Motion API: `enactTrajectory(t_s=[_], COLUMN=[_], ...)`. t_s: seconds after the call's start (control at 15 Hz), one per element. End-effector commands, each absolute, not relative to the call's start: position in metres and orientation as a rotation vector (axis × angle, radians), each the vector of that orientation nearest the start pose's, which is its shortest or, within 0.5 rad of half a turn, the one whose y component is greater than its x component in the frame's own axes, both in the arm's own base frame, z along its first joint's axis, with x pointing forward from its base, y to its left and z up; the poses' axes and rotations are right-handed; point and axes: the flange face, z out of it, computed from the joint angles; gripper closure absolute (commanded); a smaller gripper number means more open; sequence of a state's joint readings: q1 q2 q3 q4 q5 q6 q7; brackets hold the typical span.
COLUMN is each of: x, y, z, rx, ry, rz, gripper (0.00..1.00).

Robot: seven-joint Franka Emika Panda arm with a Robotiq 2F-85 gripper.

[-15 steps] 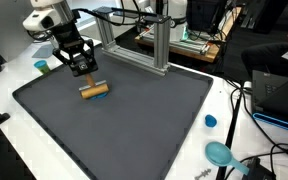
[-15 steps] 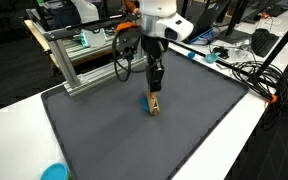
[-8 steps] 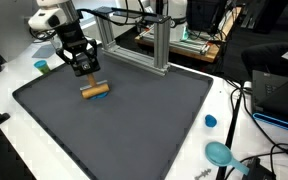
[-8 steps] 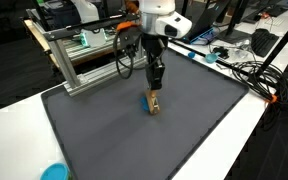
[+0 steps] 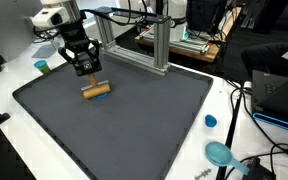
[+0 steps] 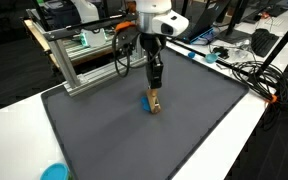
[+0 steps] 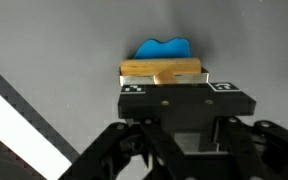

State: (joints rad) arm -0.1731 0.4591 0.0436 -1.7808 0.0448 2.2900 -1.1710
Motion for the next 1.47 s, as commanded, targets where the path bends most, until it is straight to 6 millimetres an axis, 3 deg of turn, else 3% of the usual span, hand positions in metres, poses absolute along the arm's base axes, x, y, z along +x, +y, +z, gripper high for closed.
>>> enactTrajectory(t_s=[0.0,0.53,0.73,1.0,1.2,1.4], x=[0.640,0.642,0.645,0.649,0.648,0.633], y=[-0.070,-0.063,-0.061,-0.091,-0.103,-0.111], z=[0.278,0.276,0.292,0.383,0.448,0.522], rx=[-2.689,-2.697,-2.735,-2.862,-2.931,-3.129], ry=[-1.435,-1.369,-1.328,-1.280,-1.242,-1.190], rz=[-0.107,-0.142,-0.159,-0.242,-0.309,-0.192], gripper=[0.77,0.77,0.77,0.77,0.77,0.77])
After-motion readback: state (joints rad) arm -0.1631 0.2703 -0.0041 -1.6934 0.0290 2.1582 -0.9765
